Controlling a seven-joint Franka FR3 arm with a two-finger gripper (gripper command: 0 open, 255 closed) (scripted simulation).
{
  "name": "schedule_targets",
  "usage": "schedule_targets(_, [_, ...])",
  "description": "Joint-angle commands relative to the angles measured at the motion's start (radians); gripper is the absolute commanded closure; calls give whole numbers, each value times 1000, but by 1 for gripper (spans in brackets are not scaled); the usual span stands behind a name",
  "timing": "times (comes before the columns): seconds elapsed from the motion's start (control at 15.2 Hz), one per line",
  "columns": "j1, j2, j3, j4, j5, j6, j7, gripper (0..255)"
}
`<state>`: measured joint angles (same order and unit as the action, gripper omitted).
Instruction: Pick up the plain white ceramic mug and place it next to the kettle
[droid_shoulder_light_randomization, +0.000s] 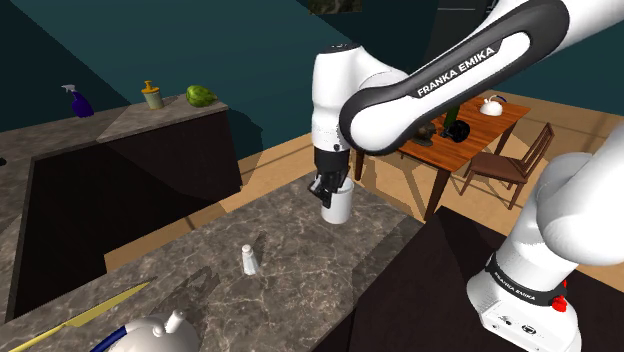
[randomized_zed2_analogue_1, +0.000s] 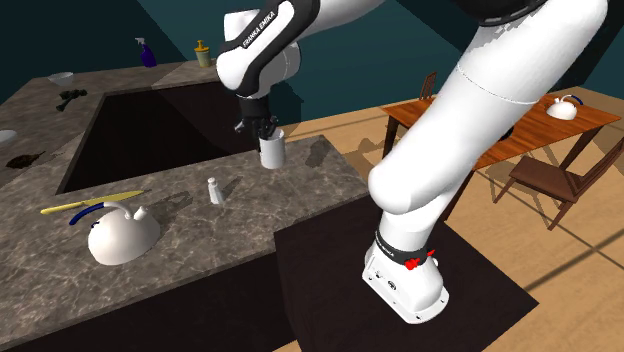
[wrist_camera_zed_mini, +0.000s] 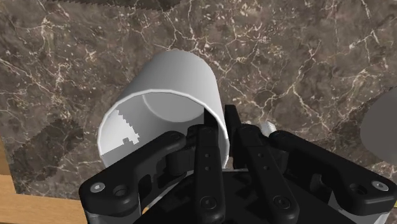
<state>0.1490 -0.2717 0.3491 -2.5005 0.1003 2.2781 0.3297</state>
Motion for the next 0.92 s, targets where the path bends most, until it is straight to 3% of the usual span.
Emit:
schedule_targets(0.0, [10,44,34,48,-12,-4,56,255])
schedule_targets(0.53, [56,271,150,288,-129,-34,299,255])
schedule_targets(0.86, [117,436,185,474,-234,-84,448,255])
